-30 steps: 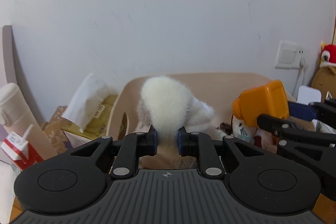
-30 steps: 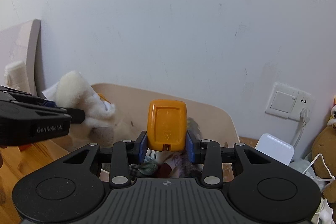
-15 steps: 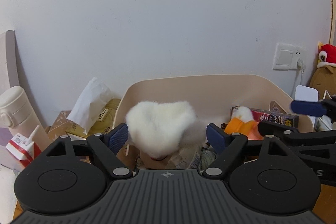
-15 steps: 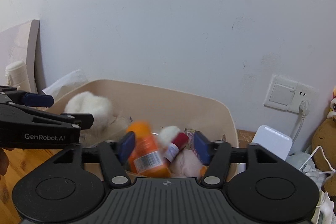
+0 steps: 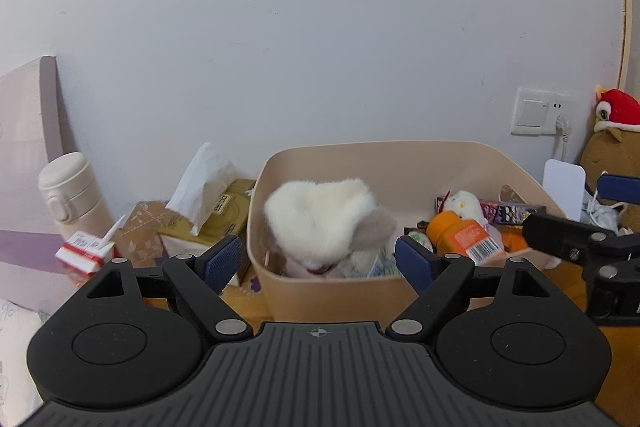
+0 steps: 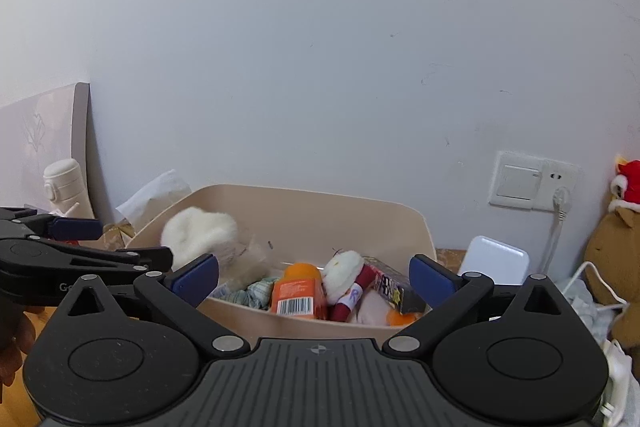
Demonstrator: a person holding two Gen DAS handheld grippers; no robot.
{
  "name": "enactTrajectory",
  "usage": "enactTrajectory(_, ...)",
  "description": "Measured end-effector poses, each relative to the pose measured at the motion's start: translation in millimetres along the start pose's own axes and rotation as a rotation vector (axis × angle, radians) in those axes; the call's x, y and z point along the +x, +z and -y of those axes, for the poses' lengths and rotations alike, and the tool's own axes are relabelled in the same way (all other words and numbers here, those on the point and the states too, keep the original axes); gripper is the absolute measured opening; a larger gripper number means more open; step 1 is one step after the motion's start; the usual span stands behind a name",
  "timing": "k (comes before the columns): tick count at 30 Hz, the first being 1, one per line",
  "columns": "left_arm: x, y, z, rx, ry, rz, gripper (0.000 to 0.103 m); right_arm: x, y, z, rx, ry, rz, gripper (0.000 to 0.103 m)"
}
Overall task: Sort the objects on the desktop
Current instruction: 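Open both grippers to drop the items into the basket, then move both grippers back toward the remaining items on the desk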
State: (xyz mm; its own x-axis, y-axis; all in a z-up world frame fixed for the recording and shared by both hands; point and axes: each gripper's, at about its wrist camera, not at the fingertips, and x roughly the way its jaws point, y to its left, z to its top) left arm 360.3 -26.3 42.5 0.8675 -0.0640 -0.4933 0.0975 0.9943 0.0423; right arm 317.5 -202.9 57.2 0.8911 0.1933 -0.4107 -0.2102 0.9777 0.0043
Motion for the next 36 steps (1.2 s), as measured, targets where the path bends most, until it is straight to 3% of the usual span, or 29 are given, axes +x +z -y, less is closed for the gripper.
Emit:
enactTrajectory(21, -100, -46, 10, 0.086, -0.022, -0.006, 0.086, -117, -35, -1, 0.062, 0.05, 0.055, 0.103)
enactTrajectory(31, -127, -91, 9, 0.068, -0.068, -0.072, 0.086, -163, -70, -5, 0.006, 0.04, 0.023, 0.103)
enactTrajectory(36, -137, -118, 6, 0.068, -0.073, -0.109, 0.086, -168, -92, -11, -0.061, 0.022, -0.039, 0.103)
